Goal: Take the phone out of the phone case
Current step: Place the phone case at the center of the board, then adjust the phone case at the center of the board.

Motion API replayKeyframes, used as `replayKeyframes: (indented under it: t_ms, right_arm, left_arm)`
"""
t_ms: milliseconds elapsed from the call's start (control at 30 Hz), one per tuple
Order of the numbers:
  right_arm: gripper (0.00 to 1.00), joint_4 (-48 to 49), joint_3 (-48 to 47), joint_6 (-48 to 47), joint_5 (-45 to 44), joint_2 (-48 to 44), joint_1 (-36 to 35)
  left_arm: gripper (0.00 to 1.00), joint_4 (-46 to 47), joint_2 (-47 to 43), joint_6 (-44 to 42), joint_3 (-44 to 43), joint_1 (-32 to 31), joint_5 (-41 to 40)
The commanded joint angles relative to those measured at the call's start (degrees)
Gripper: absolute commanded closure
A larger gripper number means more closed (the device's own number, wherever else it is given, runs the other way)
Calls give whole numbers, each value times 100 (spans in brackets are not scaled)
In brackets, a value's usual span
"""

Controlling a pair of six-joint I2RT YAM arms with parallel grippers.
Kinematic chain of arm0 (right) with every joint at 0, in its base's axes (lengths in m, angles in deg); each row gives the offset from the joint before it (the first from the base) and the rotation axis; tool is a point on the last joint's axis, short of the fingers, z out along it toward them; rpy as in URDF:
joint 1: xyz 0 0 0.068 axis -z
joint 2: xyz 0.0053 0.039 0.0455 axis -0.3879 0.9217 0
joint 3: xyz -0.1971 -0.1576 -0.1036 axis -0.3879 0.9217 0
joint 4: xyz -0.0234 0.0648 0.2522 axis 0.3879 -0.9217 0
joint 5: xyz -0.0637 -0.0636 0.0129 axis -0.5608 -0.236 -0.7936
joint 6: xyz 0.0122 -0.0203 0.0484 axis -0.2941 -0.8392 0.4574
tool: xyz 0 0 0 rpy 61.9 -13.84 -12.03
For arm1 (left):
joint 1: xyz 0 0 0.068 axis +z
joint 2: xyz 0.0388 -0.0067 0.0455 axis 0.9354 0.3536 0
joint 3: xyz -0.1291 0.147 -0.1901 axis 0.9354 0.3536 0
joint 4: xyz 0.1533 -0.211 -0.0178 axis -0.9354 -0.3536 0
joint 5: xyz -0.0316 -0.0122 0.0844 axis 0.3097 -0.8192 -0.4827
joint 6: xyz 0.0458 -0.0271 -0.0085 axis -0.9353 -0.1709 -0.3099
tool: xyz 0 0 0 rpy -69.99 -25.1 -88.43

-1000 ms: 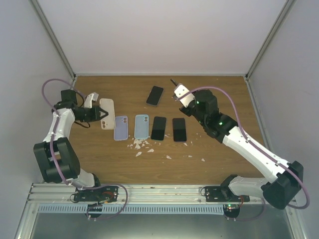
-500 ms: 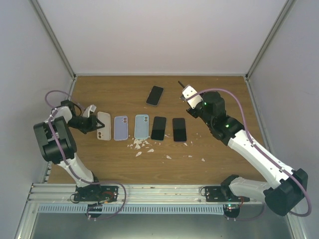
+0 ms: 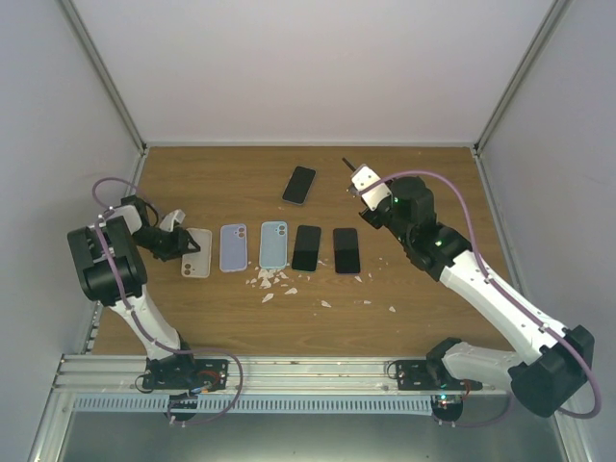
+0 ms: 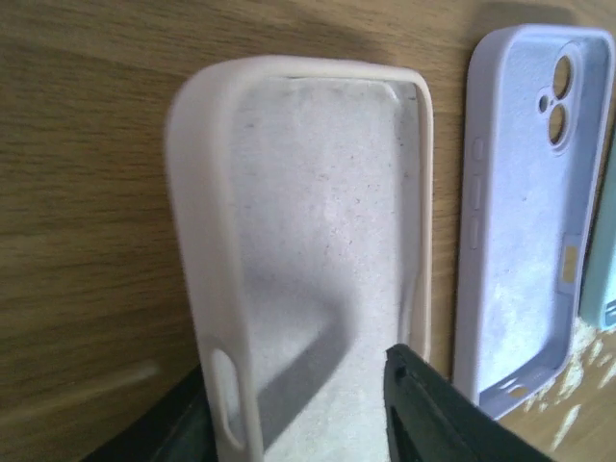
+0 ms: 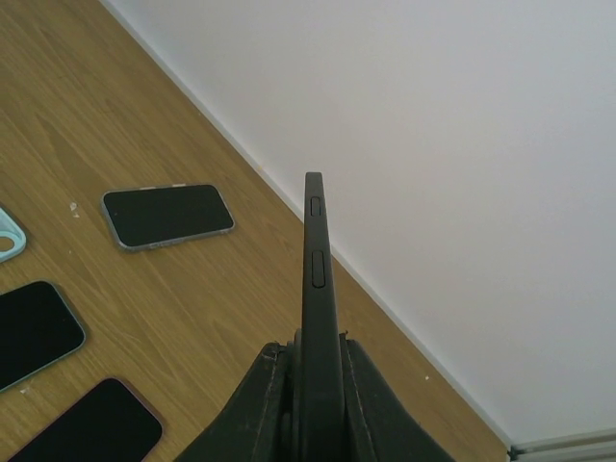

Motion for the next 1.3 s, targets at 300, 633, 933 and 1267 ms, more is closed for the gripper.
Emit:
replayKeyframes:
  t_ms: [300,633,933,1267]
  right_arm:
    - [99,367,-477,-355,90,217,47]
    - [99,678,-930,-1417,3,575,-105]
    - [100,622,-874,-1653,-70,437,-226]
    - [100,208,-653,-1523,354,345,-227]
  left_arm:
    - [2,889,-1131,622,-303,32,-548]
    - [1,905,-2117,1442,-1462,-555,1171]
    - [1,-263,-2089,-1041,-1668,-1067,432]
    - [9,-1676,-1182,-5565,-1762,-940,-1049]
